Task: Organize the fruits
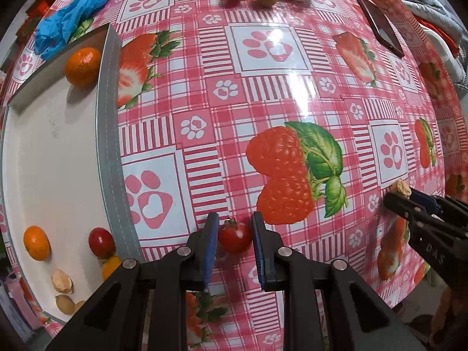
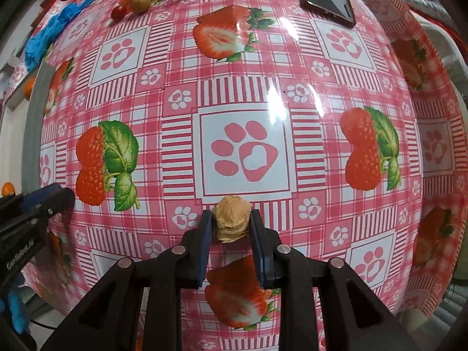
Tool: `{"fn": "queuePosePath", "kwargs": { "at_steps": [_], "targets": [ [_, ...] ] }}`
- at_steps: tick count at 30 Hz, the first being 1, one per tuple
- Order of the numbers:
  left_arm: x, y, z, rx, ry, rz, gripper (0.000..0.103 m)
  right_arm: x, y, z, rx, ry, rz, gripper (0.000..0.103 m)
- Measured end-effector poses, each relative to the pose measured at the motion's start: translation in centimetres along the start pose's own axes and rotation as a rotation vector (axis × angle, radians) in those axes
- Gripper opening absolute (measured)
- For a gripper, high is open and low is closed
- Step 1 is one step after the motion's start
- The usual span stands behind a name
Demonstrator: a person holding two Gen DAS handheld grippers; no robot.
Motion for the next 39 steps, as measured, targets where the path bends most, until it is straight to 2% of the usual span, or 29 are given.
{"fn": "queuePosePath", "kwargs": {
  "at_steps": [2, 4, 5, 7, 8, 9, 10, 12, 18, 21, 24, 25, 27, 33, 39],
  "targets": [
    [0.1, -0.1, -0.1, 0.006, -0.008, -0.009, 0.024, -0.4, -0.1, 0.4, 0.003, 0.009, -0.01, 0.039],
    [0.3, 0.0, 0.2, 0.011, -0.019, -0.019, 0.024, -0.9, -0.2, 1.1, 0.006, 0.01, -0.014, 0.062],
    [0.6, -0.2, 0.5, 0.013, -0.022, -0.017, 0.028, -0.9, -0.2, 1.1, 0.008, 0.007, -0.012, 0.067],
    [0.8, 0.2, 0.7, 0.01, -0.014, 0.004, 0.053, -0.9, -0.3, 1.2, 0.008, -0.001, -0.014, 0.068],
    [0.8, 0.3, 0.8, 0.026, -0.004, -0.014, 0.069, -1.1, -0.2, 1.5, 0.006, -0.008, -0.016, 0.069],
    [0.6, 0.6, 0.9, 0.054, 0.006, -0.031, 0.071, -1.1, -0.2, 1.6, 0.006, -0.015, -0.016, 0.068],
    [0.4, 0.9, 0.9, 0.073, 0.014, -0.032, 0.071, -0.8, -0.3, 1.7, 0.008, -0.021, -0.015, 0.069],
    [0.1, 0.7, 0.9, 0.054, 0.025, -0.018, 0.071, -0.3, -0.6, 2.1, 0.003, -0.032, -0.012, 0.07],
    [0.1, -0.4, 1.2, 0.024, 0.01, -0.037, 0.071, 1.0, -1.2, 3.2, -0.005, -0.046, -0.003, 0.079],
    [0.7, -1.2, 1.6, 0.023, -0.007, -0.071, 0.072, 1.5, -1.5, 4.0, -0.011, -0.044, 0.008, 0.083],
    [1.7, -2.0, 1.9, 0.019, -0.028, -0.075, 0.085, 1.8, -1.9, 4.7, -0.019, -0.053, 0.013, 0.09],
    [2.2, -2.3, 1.9, 0.018, -0.04, -0.082, 0.086, 1.9, -2.3, 4.7, -0.029, -0.059, 0.011, 0.096],
    [2.7, -2.6, 1.7, 0.015, -0.04, -0.085, 0.089, 2.6, -3.0, 5.2, -0.049, -0.096, 0.006, 0.103],
    [4.1, -3.3, 1.3, 0.0, -0.051, -0.084, 0.099, 3.3, -3.5, 5.7, -0.024, -0.109, 0.016, 0.103],
    [4.7, -4.2, 0.7, -0.024, -0.029, -0.09, 0.102, 3.5, -3.6, 5.8, -0.023, -0.11, 0.016, 0.103]
  ]
}}
Point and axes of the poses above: each gripper's, at about its wrist camera, not at the fingertips, and y roughly against the way its jaws point, x to its right, z to its underside, the point moved 1 cm from there along -y, roughly the way its jaws point, and after that the axes turned 4 degrees about y, right-handed, at the moved point
